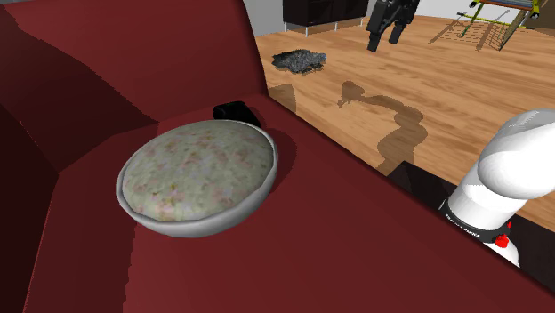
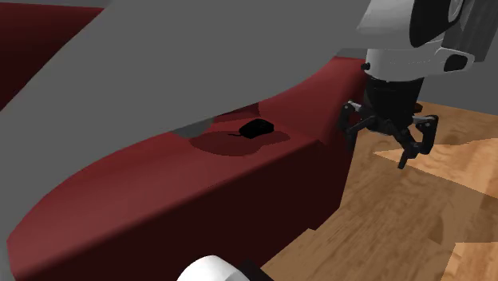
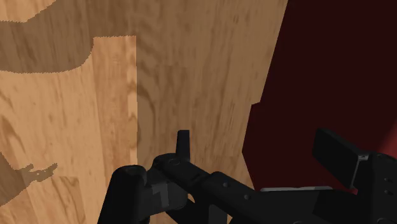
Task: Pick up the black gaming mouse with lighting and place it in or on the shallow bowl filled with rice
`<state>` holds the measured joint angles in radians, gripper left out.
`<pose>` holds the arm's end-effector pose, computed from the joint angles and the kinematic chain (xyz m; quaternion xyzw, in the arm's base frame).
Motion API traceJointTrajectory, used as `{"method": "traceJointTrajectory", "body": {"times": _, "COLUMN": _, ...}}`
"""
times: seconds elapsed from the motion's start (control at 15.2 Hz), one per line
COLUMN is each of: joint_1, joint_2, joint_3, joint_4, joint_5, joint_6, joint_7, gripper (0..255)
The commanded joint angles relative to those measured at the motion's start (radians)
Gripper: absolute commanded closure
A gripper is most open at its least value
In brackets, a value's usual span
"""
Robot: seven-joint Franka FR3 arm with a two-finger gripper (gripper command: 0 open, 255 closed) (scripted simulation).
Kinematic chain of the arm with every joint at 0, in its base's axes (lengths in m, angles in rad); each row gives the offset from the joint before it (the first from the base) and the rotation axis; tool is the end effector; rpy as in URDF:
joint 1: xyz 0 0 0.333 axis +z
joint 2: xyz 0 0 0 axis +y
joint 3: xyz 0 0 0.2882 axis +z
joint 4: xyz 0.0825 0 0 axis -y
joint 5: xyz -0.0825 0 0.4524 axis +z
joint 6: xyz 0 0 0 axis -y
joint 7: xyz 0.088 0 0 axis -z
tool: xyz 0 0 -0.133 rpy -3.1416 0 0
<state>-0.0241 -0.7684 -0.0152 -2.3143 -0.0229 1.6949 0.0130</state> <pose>0.4156 -0.0199 0.5728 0.9969 -0.0238 0.0743 0.0070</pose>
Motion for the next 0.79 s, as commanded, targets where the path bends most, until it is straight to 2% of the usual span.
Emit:
{"method": "traceJointTrajectory", "body": {"times": 0.0, "joint_1": 0.0, "joint_2": 0.0, "joint_3": 0.0, "joint_4": 0.0, "joint_5": 0.0, "joint_6": 0.0, "joint_7": 0.0, "gripper": 0}}
{"method": "traceJointTrajectory", "body": {"times": 0.73, "joint_1": 0.059, "joint_2": 0.074, "joint_3": 0.246, "joint_4": 0.027, "joint_5": 0.15, "joint_6": 0.01, "joint_7": 0.323, "gripper": 0}}
